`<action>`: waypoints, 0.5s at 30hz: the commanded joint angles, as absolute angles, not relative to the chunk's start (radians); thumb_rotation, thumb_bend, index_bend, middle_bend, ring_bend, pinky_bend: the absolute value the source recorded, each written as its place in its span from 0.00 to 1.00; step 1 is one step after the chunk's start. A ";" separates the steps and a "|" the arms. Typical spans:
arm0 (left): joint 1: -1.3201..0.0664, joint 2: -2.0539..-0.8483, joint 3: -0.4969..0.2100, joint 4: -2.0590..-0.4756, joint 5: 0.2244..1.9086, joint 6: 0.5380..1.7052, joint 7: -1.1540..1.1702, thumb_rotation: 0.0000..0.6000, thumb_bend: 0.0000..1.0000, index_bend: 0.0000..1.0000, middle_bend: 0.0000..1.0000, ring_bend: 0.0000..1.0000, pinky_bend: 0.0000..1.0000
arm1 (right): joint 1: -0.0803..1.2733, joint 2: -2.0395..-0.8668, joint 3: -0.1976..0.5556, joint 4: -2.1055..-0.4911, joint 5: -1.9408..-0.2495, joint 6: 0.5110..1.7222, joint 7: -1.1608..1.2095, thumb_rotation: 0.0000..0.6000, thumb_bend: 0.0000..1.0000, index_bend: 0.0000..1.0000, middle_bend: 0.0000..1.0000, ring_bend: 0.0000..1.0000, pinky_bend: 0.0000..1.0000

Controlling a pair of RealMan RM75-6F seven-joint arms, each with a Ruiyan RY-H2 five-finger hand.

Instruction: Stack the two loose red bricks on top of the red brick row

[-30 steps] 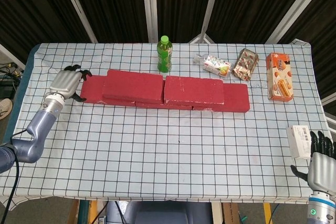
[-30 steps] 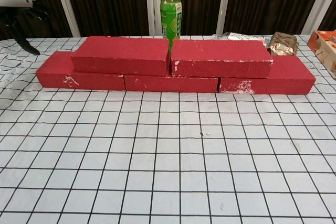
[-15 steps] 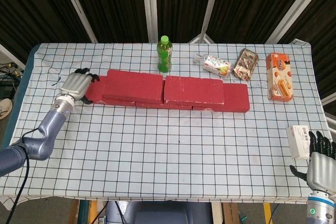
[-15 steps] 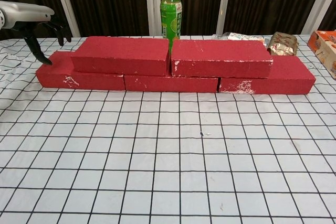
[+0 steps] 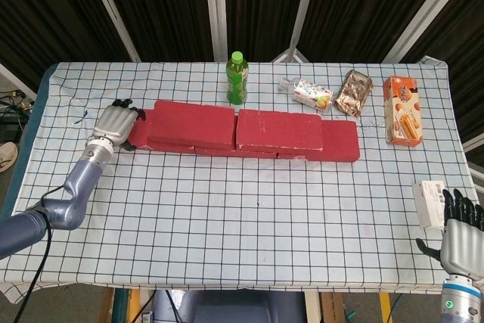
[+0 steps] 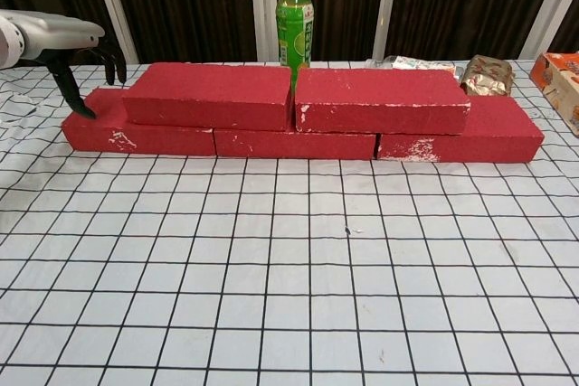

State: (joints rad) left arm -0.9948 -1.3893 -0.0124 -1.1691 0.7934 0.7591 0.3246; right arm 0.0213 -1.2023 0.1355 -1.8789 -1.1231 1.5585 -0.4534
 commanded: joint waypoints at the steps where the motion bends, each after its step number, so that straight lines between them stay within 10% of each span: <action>1: -0.990 -1.400 -0.024 -1.160 0.787 0.753 0.339 1.00 0.13 0.33 0.32 0.11 0.14 | 0.022 -1.203 0.136 -1.879 -1.122 1.558 -0.454 1.00 0.19 0.00 0.00 0.00 0.00; 15: -0.983 -1.423 -0.056 -1.148 0.791 0.725 0.375 1.00 0.13 0.32 0.32 0.11 0.14 | 0.023 -1.203 0.138 -1.880 -1.115 1.561 -0.455 1.00 0.19 0.00 0.00 0.00 0.00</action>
State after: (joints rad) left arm -0.9832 -1.4230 -0.0559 -1.1478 0.7910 0.7254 0.3751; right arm 0.0227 -1.2034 0.1381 -1.8801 -1.1146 1.5608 -0.4546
